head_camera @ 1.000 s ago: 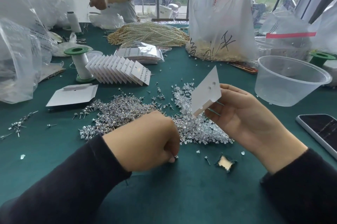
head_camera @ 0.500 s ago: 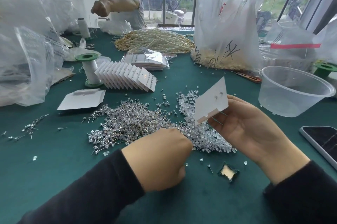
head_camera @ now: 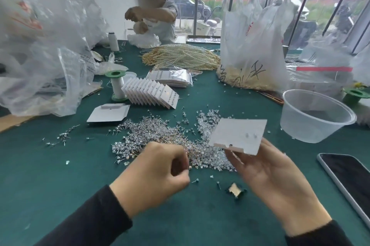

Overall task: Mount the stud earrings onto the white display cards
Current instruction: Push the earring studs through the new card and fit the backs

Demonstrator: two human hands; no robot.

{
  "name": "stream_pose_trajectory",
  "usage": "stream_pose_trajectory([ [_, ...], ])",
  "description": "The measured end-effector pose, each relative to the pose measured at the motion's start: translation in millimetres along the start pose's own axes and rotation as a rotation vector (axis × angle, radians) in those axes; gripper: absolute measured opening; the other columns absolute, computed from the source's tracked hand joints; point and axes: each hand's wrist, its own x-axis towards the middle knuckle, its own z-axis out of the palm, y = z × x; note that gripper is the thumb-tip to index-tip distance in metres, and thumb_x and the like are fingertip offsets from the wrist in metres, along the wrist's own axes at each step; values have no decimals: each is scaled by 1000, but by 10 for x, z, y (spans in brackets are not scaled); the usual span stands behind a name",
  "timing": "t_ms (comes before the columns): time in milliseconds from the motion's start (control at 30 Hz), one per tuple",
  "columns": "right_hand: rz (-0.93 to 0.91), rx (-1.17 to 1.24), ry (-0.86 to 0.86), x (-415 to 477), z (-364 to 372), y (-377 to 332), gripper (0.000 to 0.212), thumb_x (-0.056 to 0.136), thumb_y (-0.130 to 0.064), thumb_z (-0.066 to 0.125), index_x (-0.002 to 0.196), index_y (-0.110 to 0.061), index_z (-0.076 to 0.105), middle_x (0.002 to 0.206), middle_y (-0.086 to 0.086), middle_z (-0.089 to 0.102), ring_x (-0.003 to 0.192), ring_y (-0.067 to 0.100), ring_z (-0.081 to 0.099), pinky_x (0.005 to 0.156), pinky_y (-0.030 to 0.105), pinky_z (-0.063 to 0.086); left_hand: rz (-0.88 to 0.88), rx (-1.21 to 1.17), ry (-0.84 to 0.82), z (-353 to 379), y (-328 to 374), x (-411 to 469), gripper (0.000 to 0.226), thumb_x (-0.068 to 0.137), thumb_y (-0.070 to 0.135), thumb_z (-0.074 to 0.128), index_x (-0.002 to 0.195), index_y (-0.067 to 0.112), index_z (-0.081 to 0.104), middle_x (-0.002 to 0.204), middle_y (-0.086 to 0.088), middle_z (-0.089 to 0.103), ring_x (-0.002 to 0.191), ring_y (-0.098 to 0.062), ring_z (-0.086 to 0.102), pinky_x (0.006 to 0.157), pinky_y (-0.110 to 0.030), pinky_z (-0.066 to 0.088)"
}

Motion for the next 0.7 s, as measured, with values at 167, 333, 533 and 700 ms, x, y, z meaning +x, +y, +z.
stream_pose_trajectory([
  [167,76,136,83,-179,-32,316,61,51,-9,85,108,1,63,114,23,65,89,30,68,84,41,52,-296,-726,264,197,227,-167,19,70,-4,73,71,14,70,60,-3,69,56,-15,65,56,-23,55],
  [333,43,93,24,-220,-32,295,49,66,-7,68,112,8,60,115,27,62,95,33,66,79,37,56,-235,-881,402,375,443,-21,8,69,5,76,69,12,72,63,-2,71,57,-8,64,56,-16,50],
  [533,109,105,-30,-229,-5,282,69,48,-11,90,108,9,63,114,30,61,104,40,62,75,36,56,-49,-324,465,555,458,141,8,72,17,60,72,25,61,74,11,60,72,-2,55,65,-16,45],
  [700,116,145,-37,-231,-30,266,63,48,-10,90,103,7,66,108,26,66,95,33,67,71,33,56,33,-173,459,609,403,174,7,72,5,60,73,11,63,74,4,60,70,-2,52,64,-11,41],
])
